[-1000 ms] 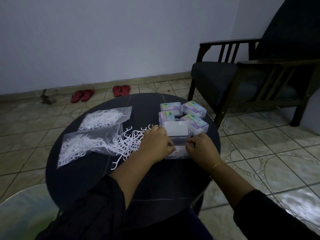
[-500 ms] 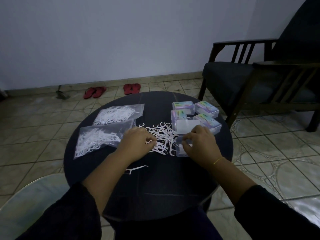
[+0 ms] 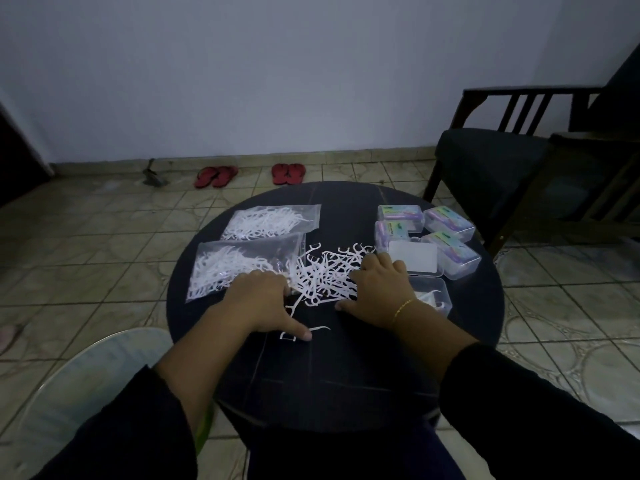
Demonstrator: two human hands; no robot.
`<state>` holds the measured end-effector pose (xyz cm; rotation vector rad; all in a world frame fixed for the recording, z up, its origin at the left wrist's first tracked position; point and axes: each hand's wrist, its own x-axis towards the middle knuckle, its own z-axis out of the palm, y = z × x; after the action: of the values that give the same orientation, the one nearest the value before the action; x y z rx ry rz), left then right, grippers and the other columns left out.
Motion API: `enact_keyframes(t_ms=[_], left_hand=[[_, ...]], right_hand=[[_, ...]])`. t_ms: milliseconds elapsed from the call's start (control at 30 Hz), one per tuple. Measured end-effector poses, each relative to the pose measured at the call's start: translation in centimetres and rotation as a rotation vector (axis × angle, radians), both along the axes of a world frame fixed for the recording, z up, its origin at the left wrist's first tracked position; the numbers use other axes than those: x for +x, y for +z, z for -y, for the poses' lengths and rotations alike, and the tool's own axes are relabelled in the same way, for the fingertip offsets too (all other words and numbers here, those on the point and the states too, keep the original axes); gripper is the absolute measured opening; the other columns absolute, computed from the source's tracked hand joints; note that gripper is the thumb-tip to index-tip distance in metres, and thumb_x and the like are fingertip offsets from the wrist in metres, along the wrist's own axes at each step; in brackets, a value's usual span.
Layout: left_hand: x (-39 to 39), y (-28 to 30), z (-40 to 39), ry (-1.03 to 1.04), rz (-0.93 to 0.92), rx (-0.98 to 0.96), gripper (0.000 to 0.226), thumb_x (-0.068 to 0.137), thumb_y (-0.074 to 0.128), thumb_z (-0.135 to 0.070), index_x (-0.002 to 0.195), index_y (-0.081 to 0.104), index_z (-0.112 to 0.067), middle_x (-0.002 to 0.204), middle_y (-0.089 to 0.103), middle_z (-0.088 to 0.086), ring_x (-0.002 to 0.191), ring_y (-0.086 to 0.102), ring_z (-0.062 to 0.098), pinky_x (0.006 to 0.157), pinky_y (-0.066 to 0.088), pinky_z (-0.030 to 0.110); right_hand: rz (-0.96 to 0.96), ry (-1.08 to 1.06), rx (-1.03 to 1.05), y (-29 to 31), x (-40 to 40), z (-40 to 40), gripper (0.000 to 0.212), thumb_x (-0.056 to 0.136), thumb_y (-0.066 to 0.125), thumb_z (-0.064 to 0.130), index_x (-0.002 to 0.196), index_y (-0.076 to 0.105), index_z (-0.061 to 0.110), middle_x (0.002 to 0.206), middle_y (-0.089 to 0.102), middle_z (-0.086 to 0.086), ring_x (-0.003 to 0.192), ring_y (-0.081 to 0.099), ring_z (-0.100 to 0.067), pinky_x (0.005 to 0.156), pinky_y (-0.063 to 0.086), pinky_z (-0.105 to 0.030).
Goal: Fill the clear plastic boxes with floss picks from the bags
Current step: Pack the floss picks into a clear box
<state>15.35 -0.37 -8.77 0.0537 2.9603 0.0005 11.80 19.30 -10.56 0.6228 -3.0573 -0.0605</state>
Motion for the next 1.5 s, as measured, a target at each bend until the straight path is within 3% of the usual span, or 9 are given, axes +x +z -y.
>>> enact_keyframes(t_ms=[133,333,500,767,933,1067,1267,1500], left_hand=[[-0.3,-0.6,0.0,-0.002,-0.022,0.076,0.074,0.058,0.070,-0.074,0.116,0.062,-0.028,0.112,0.064,-0.008,0.104,0.057,0.014,0.088,0.045,0.033],[-0.7,-1.0,-0.3,-0.072,-0.087,0.053,0.035,0.078,0.066,-0.056,0.092,0.073,-0.025,0.088,0.071,-0.007,0.083,0.062,0.011,0.073,0.044,0.027],[-0.6,-1.2,-1.0,-0.079,-0.160,0.045,0.016,0.084,0.063,-0.037,0.091,0.074,-0.028,0.086,0.070,-0.008,0.081,0.063,0.011,0.076,0.046,0.026],[-0.9,-1.6,-1.6,-0.055,-0.173,0.020,0.013,0.078,0.063,-0.034,0.083,0.072,-0.026,0.083,0.068,-0.008,0.083,0.061,0.013,0.071,0.043,0.025],[-1.1,-1.5,-1.9,-0.019,-0.123,0.030,0.016,0.074,0.064,-0.036,0.072,0.071,-0.022,0.072,0.067,-0.007,0.070,0.060,0.010,0.060,0.038,0.025],[-1.3,-1.5,-2.2,-0.013,-0.089,0.022,0.020,0.073,0.064,-0.038,0.068,0.070,-0.019,0.062,0.061,-0.006,0.064,0.059,0.011,0.062,0.046,0.026],[-1.6,-1.1,-2.9,-0.024,-0.065,0.017,0.021,0.071,0.066,-0.038,0.068,0.069,-0.018,0.064,0.063,-0.004,0.068,0.062,0.013,0.072,0.052,0.030],[-1.9,-0.8,-3.2,-0.088,-0.172,0.029,0.018,0.072,0.066,-0.039,0.075,0.074,-0.024,0.073,0.070,-0.007,0.075,0.062,0.009,0.078,0.047,0.027]], right_hand=[[-0.007,0.008,0.016,0.0,-0.4,0.4,0.052,0.088,0.045,0.058,0.122,0.060,0.021,0.126,0.046,-0.005,0.122,0.035,-0.024,0.098,0.030,-0.041],[-0.058,0.018,-0.011,0.0,-0.2,0.4,0.033,0.093,0.044,0.036,0.110,0.064,0.015,0.121,0.049,-0.005,0.117,0.038,-0.025,0.098,0.029,-0.039],[-0.120,0.074,-0.002,-0.2,0.2,0.3,0.033,0.094,0.043,0.035,0.107,0.064,0.013,0.117,0.051,-0.004,0.113,0.039,-0.023,0.096,0.029,-0.037],[-0.107,0.087,-0.114,0.3,-0.2,-0.9,0.032,0.093,0.045,0.041,0.106,0.067,0.021,0.116,0.050,0.002,0.113,0.037,-0.019,0.094,0.028,-0.035],[-0.109,0.069,-0.282,1.2,-0.2,-2.1,0.030,0.093,0.050,0.042,0.111,0.068,0.026,0.113,0.053,0.003,0.111,0.038,-0.017,0.090,0.028,-0.031],[-0.117,0.017,-0.399,1.9,-0.2,-3.2,0.030,0.092,0.054,0.042,0.112,0.069,0.025,0.110,0.054,0.003,0.109,0.038,-0.017,0.086,0.029,-0.029],[-0.142,-0.019,-0.343,2.8,-0.4,-6.1,0.031,0.091,0.053,0.046,0.114,0.066,0.030,0.106,0.050,0.005,0.107,0.037,-0.016,0.085,0.027,-0.030],[-0.129,-0.109,-0.269,2.2,-0.1,-10.9,0.029,0.091,0.051,0.047,0.114,0.064,0.035,0.100,0.038,0.010,0.097,0.027,-0.008,0.080,0.023,-0.027]])
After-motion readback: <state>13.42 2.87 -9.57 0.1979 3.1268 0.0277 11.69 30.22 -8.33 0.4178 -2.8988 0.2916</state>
